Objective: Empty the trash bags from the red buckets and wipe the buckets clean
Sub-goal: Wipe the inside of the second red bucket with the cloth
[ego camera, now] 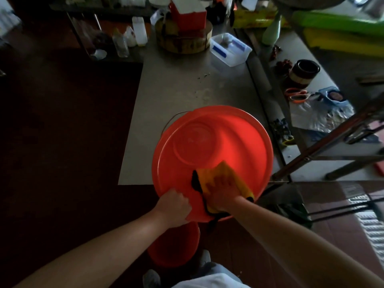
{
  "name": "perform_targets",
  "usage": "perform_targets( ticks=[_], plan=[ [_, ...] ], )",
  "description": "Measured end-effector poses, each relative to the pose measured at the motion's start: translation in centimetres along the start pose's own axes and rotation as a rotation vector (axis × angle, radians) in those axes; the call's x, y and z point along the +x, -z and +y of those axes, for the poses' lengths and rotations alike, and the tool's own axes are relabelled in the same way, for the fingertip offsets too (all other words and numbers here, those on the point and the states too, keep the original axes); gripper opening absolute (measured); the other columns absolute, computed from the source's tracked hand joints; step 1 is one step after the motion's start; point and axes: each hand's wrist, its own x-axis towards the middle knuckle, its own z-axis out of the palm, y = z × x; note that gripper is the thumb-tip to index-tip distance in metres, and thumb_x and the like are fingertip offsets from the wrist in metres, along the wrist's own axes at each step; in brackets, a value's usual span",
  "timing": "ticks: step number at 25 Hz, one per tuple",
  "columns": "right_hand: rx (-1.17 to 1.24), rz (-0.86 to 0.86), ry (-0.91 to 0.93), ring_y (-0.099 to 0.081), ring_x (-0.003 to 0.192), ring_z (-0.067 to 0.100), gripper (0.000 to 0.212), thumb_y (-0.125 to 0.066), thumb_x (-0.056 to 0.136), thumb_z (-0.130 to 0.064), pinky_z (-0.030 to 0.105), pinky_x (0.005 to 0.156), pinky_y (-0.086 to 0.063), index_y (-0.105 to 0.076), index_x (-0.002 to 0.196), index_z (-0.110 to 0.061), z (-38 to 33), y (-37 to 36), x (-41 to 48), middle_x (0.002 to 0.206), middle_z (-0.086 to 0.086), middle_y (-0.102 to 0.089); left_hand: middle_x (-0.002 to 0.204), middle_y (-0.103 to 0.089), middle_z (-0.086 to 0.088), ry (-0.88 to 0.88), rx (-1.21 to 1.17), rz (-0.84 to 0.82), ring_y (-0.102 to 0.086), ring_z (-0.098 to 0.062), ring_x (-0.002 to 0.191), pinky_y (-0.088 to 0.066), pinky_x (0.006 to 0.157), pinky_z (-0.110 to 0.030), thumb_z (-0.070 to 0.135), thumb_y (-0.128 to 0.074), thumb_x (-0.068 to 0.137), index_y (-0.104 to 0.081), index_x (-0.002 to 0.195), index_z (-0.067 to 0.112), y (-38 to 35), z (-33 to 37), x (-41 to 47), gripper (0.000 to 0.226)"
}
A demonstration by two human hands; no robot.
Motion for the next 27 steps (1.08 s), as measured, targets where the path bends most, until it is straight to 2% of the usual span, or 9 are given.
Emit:
perform_targets(
  ticks=[3, 6, 9, 15, 17, 20, 22, 24, 27],
  plan=[
    [0.13, -0.073, 0.071, -0.001, 0.155, 0.033, 0.063, -0.012, 0.105, -0.058, 0.056, 0.122, -0.001, -0.009, 0.161, -0.031, -3.0, -0.1, -2.2, 0.17, 0.008, -0.003, 0.104, -0.068, -0.013, -0.019, -0.013, -0.019, -0.065, -0.032, 0.094, -0.042, 0.083, -0.039, 0.057, -0.04, 0.099, -0.066, 0.102, 0.009, 0.1, -0.3, -0.2, 0.055],
    [0.009, -0.04, 0.084, -0.005, 0.155, 0.03, 0.062, -0.014, 0.104, -0.061, 0.052, 0.123, -0.003, -0.015, 0.16, -0.034, -1.4, 1.3, -3.8, 0.169, 0.007, -0.007, 0.103, -0.069, -0.013, -0.026, -0.043, -0.023, -0.066, -0.034, 0.093, -0.043, 0.081, -0.039, 0.057, -0.04, 0.099, -0.067, 0.101, 0.009, -0.1, -0.6, -0.6, 0.055],
    [-0.127, -0.019, -0.01, -0.002, 0.156, 0.031, 0.064, -0.017, 0.102, -0.063, 0.051, 0.122, 0.002, -0.019, 0.16, -0.036, 0.8, 1.9, -4.8, 0.169, 0.009, -0.006, 0.106, -0.07, -0.013, -0.038, -0.064, -0.019, -0.066, -0.034, 0.096, -0.045, 0.083, -0.04, 0.055, -0.04, 0.1, -0.068, 0.103, 0.009, -0.4, -1.1, -0.8, 0.054],
    [-0.056, -0.023, -0.014, -0.004, 0.155, 0.033, 0.064, -0.015, 0.102, -0.062, 0.054, 0.12, 0.001, -0.02, 0.159, -0.033, -1.4, 1.1, -4.7, 0.168, 0.011, -0.009, 0.102, -0.07, -0.013, -0.084, 0.041, 0.018, -0.066, -0.033, 0.091, -0.035, 0.071, -0.037, 0.058, -0.035, 0.101, -0.068, 0.098, 0.007, 0.2, -1.8, -0.9, 0.061],
    [-0.029, -0.034, 0.004, -0.005, 0.155, 0.033, 0.063, -0.015, 0.103, -0.061, 0.054, 0.12, -0.001, -0.019, 0.159, -0.033, -1.9, 1.1, -3.3, 0.168, 0.011, -0.01, 0.088, -0.071, -0.009, -0.106, 0.022, 0.079, -0.068, -0.03, 0.079, -0.037, 0.066, -0.034, 0.062, -0.04, 0.098, -0.069, 0.086, 0.01, 0.5, -2.0, -1.0, 0.061],
    [0.002, 0.003, 0.04, -0.008, 0.154, 0.033, 0.066, -0.011, 0.101, -0.063, 0.055, 0.12, -0.002, -0.021, 0.159, -0.033, -1.6, 0.4, 0.0, 0.168, 0.01, -0.012, 0.052, -0.059, 0.006, -0.042, 0.028, 0.145, -0.057, -0.016, 0.043, -0.037, 0.05, -0.023, 0.072, -0.052, 0.081, -0.063, 0.058, 0.022, -0.2, -2.2, -0.6, 0.056],
    [0.011, 0.061, 0.05, -0.012, 0.153, 0.034, 0.071, -0.005, 0.097, -0.064, 0.055, 0.121, -0.004, -0.024, 0.158, -0.032, -1.0, -0.4, 2.6, 0.167, 0.011, -0.016, 0.052, -0.06, 0.005, -0.05, 0.044, 0.146, -0.057, -0.016, 0.044, -0.037, 0.051, -0.025, 0.075, -0.053, 0.079, -0.068, 0.07, 0.024, -1.9, -1.5, 0.0, 0.054],
    [0.044, 0.055, 0.06, -0.008, 0.154, 0.035, 0.063, -0.012, 0.103, -0.059, 0.057, 0.121, 0.0, -0.02, 0.16, -0.031, -0.4, -1.2, 5.9, 0.168, 0.012, -0.013, 0.06, -0.064, 0.003, -0.09, 0.052, 0.145, -0.06, -0.019, 0.05, -0.042, 0.057, -0.029, 0.072, -0.054, 0.082, -0.069, 0.083, 0.023, -3.1, -0.8, 0.8, 0.051],
    [0.048, 0.03, 0.07, -0.008, 0.153, 0.037, 0.06, -0.015, 0.104, -0.053, 0.061, 0.119, 0.002, -0.016, 0.16, -0.031, -0.2, -1.8, 10.3, 0.166, 0.014, -0.013, 0.06, -0.064, 0.001, -0.041, 0.023, 0.146, -0.061, -0.021, 0.05, -0.052, 0.062, -0.031, 0.069, -0.062, 0.076, -0.069, 0.08, 0.021, -3.5, -0.5, 0.8, 0.049]
  ],
)
